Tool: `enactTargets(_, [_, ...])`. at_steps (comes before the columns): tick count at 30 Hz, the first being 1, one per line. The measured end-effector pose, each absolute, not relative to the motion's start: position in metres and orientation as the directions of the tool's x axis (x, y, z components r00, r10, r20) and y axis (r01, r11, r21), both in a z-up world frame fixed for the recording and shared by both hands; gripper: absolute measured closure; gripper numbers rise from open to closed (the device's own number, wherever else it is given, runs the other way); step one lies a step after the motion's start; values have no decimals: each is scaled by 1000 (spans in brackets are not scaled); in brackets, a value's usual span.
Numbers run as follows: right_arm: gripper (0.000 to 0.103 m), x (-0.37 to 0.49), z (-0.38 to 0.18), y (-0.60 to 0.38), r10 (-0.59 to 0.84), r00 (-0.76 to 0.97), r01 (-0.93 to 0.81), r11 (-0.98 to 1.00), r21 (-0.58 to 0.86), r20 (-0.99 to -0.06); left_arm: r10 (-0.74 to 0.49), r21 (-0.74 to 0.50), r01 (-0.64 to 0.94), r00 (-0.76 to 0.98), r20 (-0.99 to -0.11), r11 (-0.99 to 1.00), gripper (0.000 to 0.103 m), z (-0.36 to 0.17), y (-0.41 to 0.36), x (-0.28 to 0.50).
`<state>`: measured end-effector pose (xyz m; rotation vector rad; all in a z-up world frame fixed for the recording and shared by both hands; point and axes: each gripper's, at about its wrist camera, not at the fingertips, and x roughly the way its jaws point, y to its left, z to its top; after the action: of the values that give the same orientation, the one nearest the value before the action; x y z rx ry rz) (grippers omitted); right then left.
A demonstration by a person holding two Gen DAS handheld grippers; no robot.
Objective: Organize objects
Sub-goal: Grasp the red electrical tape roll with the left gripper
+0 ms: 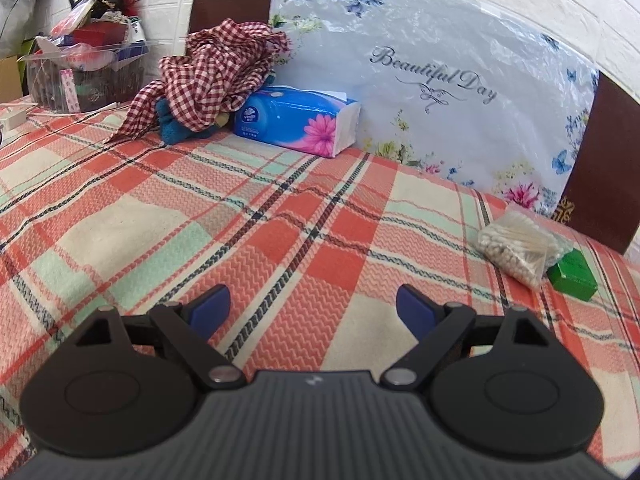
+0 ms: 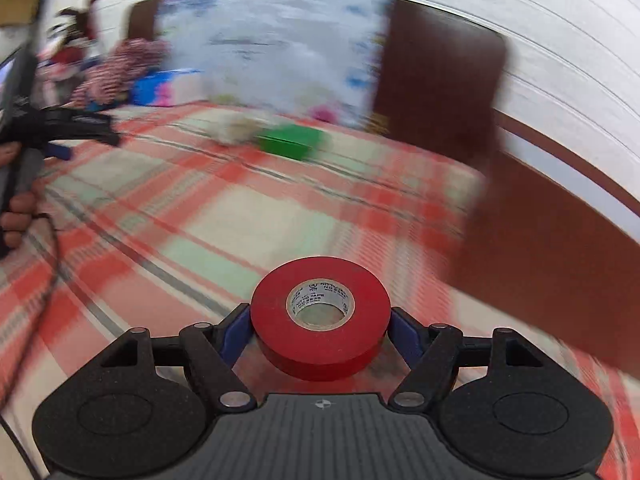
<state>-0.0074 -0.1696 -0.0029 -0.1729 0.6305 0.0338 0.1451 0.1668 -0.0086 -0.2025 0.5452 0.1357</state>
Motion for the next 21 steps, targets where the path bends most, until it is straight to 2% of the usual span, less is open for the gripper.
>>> enactTargets(2, [31,-26,-4,-200,-77,800,12,994,-112,-596,84,-107,-168,836,-543,980,11,-9,159,148])
enactTargets(4, [33,-43,-5,-220,-106,796,74,994,-79,-596,129,2,-156,808,-576,988,11,-9,141,152])
enactTargets(6, [31,-55,-7,-230,-122,801,100,993,-71,-586,165,92,-138,804,-572,986,13,-2,118,144])
enactTargets(11, [30,-62,-12,-232,-107,821,86,994,-64,-561,-163,-50,169,761,-628,984,15,25,28,99])
enactTargets(15, [28,-61,-15,-236,-82,829,72,997,-39,-554,-432,-144,460,617,-657,876,15,42,-62,63])
enactTargets(18, [27,-65,-16,-241,-66,838,64,998,-23,-542,-509,-160,574,521,-685,803,16,46,-113,45])
enactTargets(20, [27,-67,-16,-243,-52,843,56,998,-10,-535,-513,-154,609,475,-715,778,25,43,-135,40])
enactTargets(21, [26,-67,-16,-244,-45,845,53,999,-2,-532,-509,-152,621,453,-732,769,34,41,-144,39])
